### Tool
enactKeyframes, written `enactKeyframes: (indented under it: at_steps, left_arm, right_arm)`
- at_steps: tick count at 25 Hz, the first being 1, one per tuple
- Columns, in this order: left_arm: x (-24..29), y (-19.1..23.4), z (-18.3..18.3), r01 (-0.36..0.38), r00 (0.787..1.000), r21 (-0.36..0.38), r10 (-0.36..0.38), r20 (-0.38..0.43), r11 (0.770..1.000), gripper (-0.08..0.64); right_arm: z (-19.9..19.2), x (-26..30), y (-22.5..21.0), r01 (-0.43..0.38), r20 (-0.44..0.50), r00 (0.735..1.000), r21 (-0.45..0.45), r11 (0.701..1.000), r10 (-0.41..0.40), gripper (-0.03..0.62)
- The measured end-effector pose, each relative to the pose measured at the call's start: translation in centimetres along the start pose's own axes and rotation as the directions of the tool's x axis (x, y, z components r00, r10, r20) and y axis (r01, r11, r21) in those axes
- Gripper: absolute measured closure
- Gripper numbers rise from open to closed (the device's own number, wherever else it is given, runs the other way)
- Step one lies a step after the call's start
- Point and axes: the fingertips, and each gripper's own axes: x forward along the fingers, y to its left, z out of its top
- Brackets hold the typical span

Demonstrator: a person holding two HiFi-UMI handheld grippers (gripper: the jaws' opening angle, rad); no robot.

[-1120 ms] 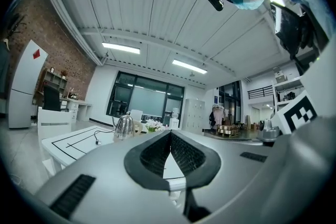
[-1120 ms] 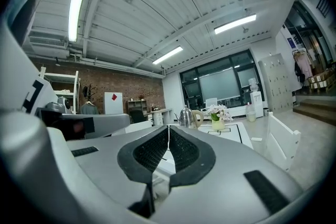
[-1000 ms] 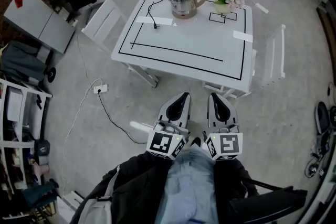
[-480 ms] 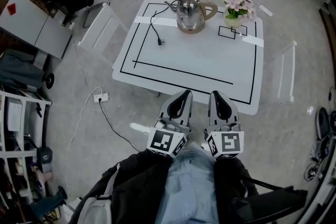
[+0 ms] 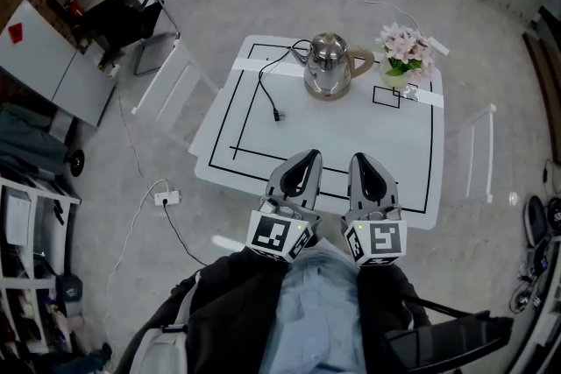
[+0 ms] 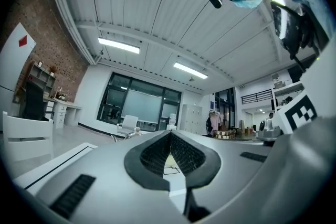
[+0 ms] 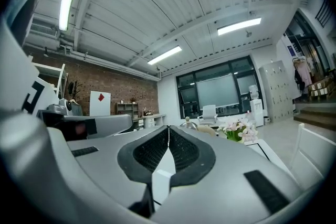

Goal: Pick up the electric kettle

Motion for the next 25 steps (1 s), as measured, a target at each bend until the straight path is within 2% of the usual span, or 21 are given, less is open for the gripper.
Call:
enactKeyframes:
  at_steps: [10, 18, 25]
  left_arm:
    - [1.5, 2.4, 0.5, 0.035, 0.999, -0.017, -0.035, 0.01, 0.999, 0.554]
    - [3.1, 4.1, 0.3, 0.004, 1.0, -0.026, -0.004, 0.016, 1.0, 0.554]
    - [6.4, 5.3, -0.9, -0.031, 0.999, -0.031, 0.031, -0.009, 0.999, 0.554]
  right_arm:
    - [0.8, 2.5, 0.0, 0.04, 0.002, 0.999, -0.028, 0.999, -0.04, 0.574]
    - [0.8, 4.8, -0.6, 0.029, -0.006, 1.0, -0.038, 0.999, -0.029, 0.574]
    - [0.0, 8.0, -3.1, 0.004, -0.026, 1.0, -0.024, 1.0, -0.004, 0.574]
